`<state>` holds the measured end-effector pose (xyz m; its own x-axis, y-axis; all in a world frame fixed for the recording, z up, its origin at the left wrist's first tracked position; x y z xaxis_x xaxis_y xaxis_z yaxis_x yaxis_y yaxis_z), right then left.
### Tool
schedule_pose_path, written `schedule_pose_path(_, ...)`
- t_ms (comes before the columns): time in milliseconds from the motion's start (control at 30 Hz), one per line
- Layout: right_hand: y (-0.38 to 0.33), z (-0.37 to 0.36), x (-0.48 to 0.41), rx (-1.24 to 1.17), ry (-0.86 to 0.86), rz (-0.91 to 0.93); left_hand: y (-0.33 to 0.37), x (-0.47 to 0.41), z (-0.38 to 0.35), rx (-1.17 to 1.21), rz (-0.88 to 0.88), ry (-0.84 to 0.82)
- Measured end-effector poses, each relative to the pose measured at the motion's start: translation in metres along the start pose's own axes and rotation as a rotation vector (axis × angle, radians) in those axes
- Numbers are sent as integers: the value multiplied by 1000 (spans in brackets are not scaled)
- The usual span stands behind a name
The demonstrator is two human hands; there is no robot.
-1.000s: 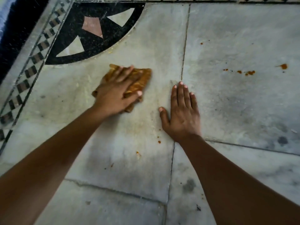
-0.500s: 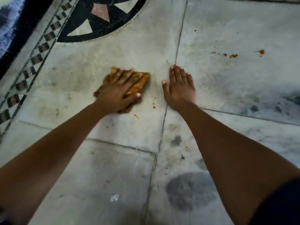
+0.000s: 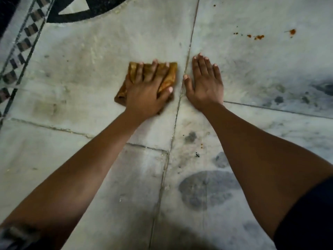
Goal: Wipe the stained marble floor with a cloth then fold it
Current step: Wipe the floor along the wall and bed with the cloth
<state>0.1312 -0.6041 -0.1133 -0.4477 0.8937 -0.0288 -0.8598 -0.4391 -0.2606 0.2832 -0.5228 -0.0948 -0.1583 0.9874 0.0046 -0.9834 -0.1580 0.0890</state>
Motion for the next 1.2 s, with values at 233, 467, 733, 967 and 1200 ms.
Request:
schedule_pose_path(233,1,-2,2,-11,14,1,-47,0,4,68,160,-72)
schedule_pose_path(467,0,2,4,-27,16,9,27,32,1,11,3,-78)
schedule_pose_path(733,1,-3,1,0,9,-5,-64,41,9,70,249,-79)
schedule_pose_path(967,-1,2,2,10,-37,14,12,77,-1,-54,110,-45)
schedule_pose_path(1200,-9,3,27,19,-233,-43,-64,108,8,-29,242,-81)
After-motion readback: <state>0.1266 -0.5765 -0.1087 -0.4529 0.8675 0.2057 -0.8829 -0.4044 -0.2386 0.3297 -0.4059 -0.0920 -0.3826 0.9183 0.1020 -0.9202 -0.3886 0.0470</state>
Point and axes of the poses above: each hand's wrist, its own x-axis away from the middle knuckle, its own z-axis out of the back of the hand, y = z × x, the point moved 2 cm from there along -x, towards the middle knuckle, and after that the axes turned 2 degrees about y, right-handed, at the moved point
